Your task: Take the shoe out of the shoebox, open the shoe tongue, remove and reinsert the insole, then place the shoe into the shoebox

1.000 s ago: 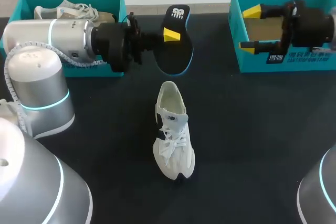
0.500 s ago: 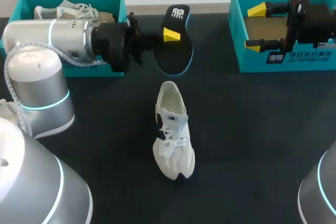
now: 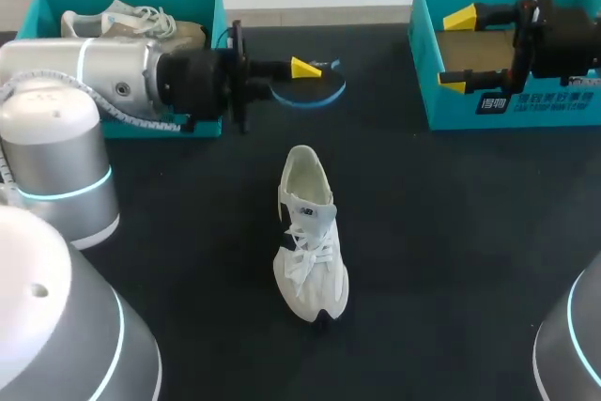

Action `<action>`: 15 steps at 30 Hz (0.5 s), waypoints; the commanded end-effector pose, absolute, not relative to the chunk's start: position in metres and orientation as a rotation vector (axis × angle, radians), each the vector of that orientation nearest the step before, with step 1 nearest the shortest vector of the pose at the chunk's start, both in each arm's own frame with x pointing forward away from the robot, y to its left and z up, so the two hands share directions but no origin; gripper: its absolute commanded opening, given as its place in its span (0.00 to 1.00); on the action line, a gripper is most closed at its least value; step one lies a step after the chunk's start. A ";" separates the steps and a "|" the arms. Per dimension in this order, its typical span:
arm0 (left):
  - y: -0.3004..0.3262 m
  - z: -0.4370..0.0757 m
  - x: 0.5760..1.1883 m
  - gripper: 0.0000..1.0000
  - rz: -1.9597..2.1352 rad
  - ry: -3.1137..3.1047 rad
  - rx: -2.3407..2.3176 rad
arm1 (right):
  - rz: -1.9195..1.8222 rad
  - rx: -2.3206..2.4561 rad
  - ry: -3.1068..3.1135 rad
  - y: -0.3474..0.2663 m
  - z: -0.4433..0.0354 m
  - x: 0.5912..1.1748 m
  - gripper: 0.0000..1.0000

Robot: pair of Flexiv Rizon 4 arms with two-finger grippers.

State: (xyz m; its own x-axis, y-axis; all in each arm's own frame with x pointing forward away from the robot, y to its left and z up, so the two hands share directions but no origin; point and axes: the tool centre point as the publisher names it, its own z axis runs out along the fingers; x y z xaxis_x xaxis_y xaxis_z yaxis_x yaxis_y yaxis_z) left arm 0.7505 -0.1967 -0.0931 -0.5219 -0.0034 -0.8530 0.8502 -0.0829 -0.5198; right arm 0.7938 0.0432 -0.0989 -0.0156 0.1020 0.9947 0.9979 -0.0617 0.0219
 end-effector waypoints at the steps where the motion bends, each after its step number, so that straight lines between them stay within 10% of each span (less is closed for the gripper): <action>1: -0.192 -0.085 0.749 0.00 -2.061 2.032 0.596 | -1.220 -1.323 -1.268 0.044 -0.099 0.794 1.00; 15: -0.186 -0.077 0.746 0.00 -2.308 2.091 0.467 | -1.220 -1.323 -1.268 0.044 -0.099 0.794 1.00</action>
